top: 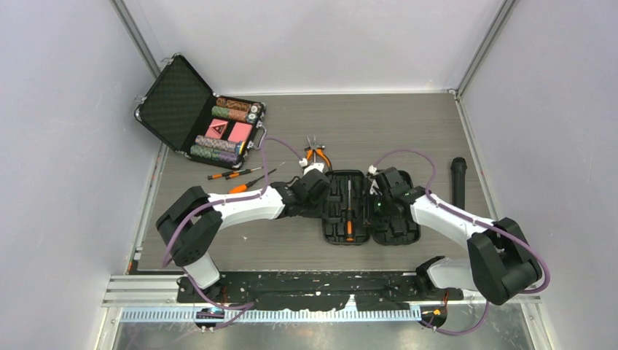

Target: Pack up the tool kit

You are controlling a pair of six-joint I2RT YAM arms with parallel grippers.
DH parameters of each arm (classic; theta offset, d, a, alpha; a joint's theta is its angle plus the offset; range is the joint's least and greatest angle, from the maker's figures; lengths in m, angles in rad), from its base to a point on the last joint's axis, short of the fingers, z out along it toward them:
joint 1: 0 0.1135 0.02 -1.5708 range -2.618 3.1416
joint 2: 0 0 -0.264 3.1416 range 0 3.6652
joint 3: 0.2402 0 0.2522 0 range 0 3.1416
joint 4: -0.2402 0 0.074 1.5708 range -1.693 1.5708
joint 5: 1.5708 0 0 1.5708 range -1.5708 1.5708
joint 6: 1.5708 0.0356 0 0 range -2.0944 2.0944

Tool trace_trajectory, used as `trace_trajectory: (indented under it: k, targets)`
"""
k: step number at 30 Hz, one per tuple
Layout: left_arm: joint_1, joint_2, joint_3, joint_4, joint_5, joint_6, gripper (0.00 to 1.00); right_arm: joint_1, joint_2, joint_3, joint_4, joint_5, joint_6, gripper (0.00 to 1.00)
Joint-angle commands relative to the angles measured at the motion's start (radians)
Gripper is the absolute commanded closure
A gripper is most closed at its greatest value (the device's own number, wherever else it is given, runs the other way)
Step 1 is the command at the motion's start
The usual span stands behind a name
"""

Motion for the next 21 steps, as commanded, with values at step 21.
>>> trace_trajectory:
  k: [21]
  targets:
    - [0.133,-0.302,-0.077,-0.095,-0.035,0.160,0.48,0.077,-0.008,0.283,-0.005,0.100,0.059,0.72]
